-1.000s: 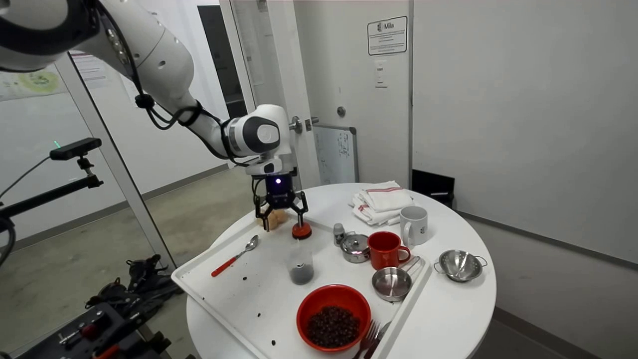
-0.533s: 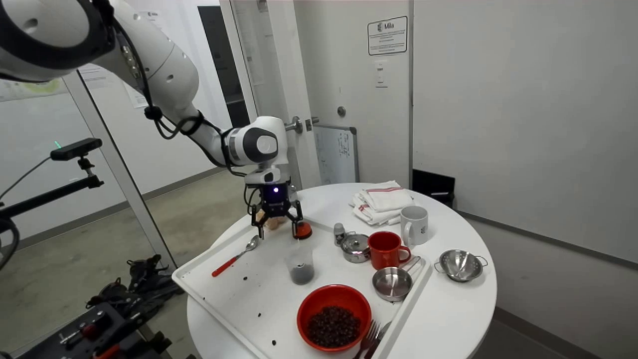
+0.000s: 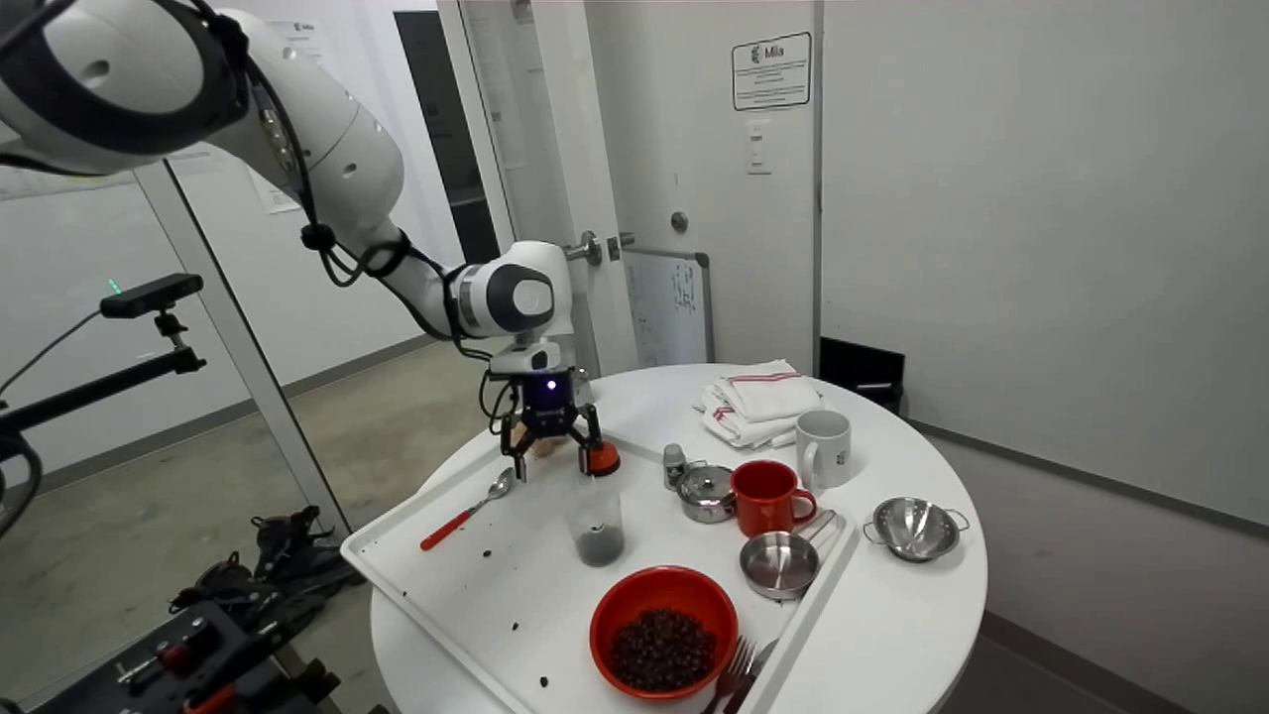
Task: Pour some things from the jug into the bowl
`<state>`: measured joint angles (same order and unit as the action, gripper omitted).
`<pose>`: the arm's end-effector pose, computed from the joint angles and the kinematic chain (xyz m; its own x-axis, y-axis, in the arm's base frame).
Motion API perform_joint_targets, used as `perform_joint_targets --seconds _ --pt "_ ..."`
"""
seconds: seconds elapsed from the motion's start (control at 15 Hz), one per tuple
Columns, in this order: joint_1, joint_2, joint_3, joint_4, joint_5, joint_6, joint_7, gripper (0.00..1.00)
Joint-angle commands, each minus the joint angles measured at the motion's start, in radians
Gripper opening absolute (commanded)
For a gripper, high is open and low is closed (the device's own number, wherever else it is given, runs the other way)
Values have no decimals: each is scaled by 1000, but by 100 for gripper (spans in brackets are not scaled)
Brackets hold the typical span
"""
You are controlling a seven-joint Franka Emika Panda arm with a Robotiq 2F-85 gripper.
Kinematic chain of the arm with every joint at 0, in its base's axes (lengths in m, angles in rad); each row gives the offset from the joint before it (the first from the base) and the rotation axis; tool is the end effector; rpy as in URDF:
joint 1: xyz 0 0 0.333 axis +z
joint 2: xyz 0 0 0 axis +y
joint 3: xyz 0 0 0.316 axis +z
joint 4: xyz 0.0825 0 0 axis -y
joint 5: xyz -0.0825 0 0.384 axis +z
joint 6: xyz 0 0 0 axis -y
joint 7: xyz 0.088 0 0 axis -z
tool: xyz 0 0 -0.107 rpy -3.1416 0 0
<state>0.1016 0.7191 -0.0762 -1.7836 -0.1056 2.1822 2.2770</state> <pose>0.6157 0.0131 0.1295 -0.5151 -0.8057 0.2923 -0.8015 0.5737 0.1689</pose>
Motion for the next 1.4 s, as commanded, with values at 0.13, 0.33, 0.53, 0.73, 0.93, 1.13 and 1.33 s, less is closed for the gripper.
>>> perform_joint_targets --seconds 0.13,0.33,0.53,0.73,0.93,1.13,1.33 --pt "4 -41 -29 1 16 33 -13 100" --pt "-10 -48 -40 -12 31 36 -10 100" --pt "-28 -49 -50 -24 53 32 -13 100" --pt "-34 -45 -55 -30 59 26 -17 100" --pt "-36 -40 -52 -34 60 22 -25 83" --pt "-33 -36 -48 -33 55 18 -35 61" --pt "-28 -33 -47 -31 50 16 -49 38"
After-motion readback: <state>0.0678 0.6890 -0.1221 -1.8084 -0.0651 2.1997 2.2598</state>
